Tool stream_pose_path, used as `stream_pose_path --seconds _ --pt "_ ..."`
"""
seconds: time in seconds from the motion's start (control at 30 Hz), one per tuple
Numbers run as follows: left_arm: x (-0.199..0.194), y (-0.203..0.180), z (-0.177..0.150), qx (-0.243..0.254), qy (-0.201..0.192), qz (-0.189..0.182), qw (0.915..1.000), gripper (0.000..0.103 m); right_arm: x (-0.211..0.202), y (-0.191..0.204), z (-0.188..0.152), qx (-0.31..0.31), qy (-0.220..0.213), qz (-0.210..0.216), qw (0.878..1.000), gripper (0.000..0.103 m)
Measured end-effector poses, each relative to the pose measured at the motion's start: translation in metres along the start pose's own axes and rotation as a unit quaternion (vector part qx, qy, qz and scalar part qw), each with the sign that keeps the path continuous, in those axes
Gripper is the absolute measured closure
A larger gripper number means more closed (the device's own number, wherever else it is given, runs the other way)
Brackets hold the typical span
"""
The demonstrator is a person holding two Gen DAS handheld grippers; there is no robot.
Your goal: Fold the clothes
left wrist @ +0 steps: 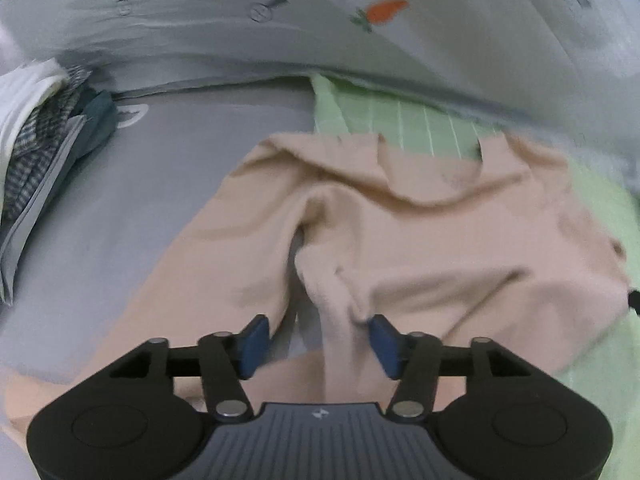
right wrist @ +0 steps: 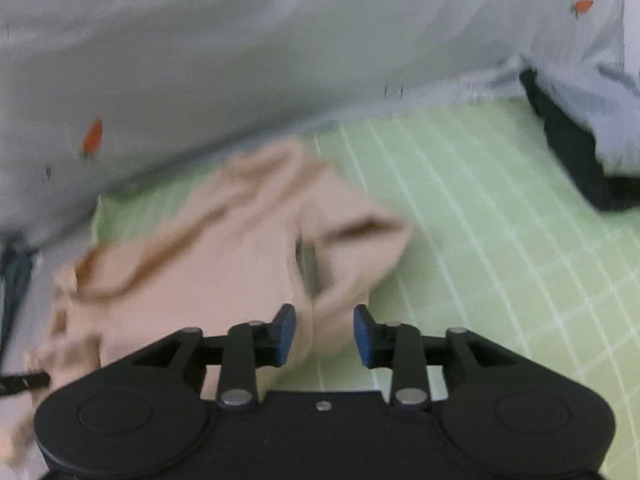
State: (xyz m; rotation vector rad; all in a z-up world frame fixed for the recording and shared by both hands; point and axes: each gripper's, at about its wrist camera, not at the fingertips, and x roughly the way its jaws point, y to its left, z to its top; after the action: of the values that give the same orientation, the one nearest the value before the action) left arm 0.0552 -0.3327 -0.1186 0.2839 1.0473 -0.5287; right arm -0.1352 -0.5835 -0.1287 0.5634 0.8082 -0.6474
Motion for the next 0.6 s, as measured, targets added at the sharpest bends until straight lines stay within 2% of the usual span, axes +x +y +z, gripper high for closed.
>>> stream_pose_path --seconds 0.07,0.2,0.3,0.33,0.37,0.4,0.47,0.6 --pt "0.002 0.0 -0.006 0.028 0.01 -0.004 0.9996 0.041 0.005 0.002 -0.006 -0.009 0.018 0.009 1.0 0.064" --pt "0.008 -0.002 -0.01 0.054 0.017 0.0 0.9984 0.04 0.015 0.008 -0.005 -0.025 0.035 0.027 0.999 0.064" --pt "0.011 0.0 -0.005 0.042 0.015 -0.01 0.999 0.043 0.022 0.011 0.004 -0.024 0.035 0.055 0.998 0.08" --pt "0.012 -0.001 -0.002 0.039 0.013 -0.016 0.999 0.047 0.025 0.014 0.011 -0.027 0.028 0.056 0.998 0.085" --pt "0.014 -0.003 0.001 0.035 0.011 -0.022 0.9991 0.076 0.027 0.018 0.017 -0.03 0.021 0.058 0.998 0.09" --pt "0.016 -0.005 0.005 0.029 0.009 -0.028 0.9991 0.094 0.029 0.022 0.024 -0.033 0.014 0.06 0.998 0.091" --pt "0.018 -0.009 0.016 0.015 0.003 -0.029 0.9995 0.095 0.033 0.029 0.036 -0.039 0.0 0.063 0.997 0.095" --pt "0.009 -0.008 0.045 0.002 -0.055 -0.008 0.9985 0.095 0.042 0.044 0.062 -0.051 -0.028 0.07 0.996 0.098"
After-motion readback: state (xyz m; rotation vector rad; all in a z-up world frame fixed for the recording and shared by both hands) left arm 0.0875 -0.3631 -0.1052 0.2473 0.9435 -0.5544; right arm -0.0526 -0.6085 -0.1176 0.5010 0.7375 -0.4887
